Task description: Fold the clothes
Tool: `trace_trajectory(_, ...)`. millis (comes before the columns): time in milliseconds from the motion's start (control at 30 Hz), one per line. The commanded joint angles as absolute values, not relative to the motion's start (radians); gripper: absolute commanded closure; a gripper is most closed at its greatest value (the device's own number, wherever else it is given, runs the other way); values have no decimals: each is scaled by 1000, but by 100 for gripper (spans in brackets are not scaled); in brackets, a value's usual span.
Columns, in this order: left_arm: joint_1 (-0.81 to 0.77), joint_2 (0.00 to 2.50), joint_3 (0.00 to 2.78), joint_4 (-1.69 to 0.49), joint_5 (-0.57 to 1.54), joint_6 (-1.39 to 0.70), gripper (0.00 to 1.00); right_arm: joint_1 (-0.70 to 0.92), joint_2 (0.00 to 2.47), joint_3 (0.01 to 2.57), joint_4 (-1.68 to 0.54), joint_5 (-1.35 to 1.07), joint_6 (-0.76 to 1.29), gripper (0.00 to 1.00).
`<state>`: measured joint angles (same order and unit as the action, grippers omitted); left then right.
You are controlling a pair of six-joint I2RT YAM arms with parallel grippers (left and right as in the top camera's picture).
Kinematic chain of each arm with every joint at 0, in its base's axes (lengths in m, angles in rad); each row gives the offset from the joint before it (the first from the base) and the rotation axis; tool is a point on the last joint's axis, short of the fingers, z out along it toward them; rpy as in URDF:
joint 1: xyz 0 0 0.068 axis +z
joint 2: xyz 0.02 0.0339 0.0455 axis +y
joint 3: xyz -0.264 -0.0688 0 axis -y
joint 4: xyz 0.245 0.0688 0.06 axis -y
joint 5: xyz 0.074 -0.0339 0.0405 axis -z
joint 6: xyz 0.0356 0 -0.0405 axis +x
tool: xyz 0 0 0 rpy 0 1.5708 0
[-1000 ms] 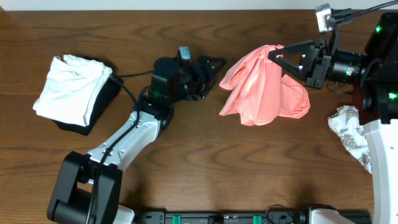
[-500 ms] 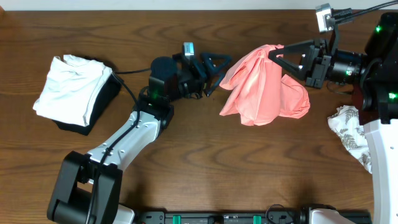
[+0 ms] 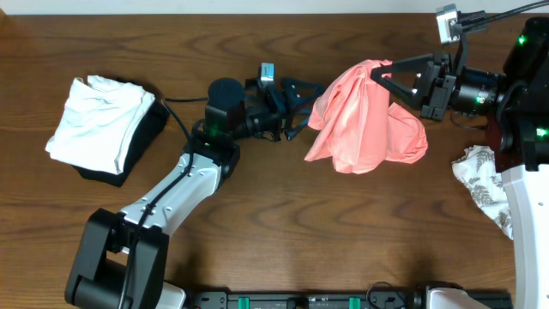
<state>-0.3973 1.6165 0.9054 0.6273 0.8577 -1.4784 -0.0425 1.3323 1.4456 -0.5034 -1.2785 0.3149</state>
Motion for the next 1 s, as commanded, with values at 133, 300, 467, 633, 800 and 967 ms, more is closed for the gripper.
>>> trace_trajectory(133,-397,1613,918,630,891,-1491,43,-55,1315,1476,-498,-1283,325,99)
trace_trajectory(300,-397,1613,918,629,913,-1491,48,-55,1315,1476,-498,-1283,325,99)
trace_trajectory(467,-397,1613,918,607,940,-1491,41,-55,1315,1476,-498,-1283,325,99)
trace_trajectory(633,-397,1614,917,316,953,-1483,36,-55,1315,1476,-498,-1283,326,99)
trace_trajectory(800,-397,1614,907,273,950,-1433,36,-55,1315,1476,-498,-1283,326,99)
trace_trajectory(967,-397,1614,907,409,950,-1434,36,-55,1315,1476,-498,-1283,326,99)
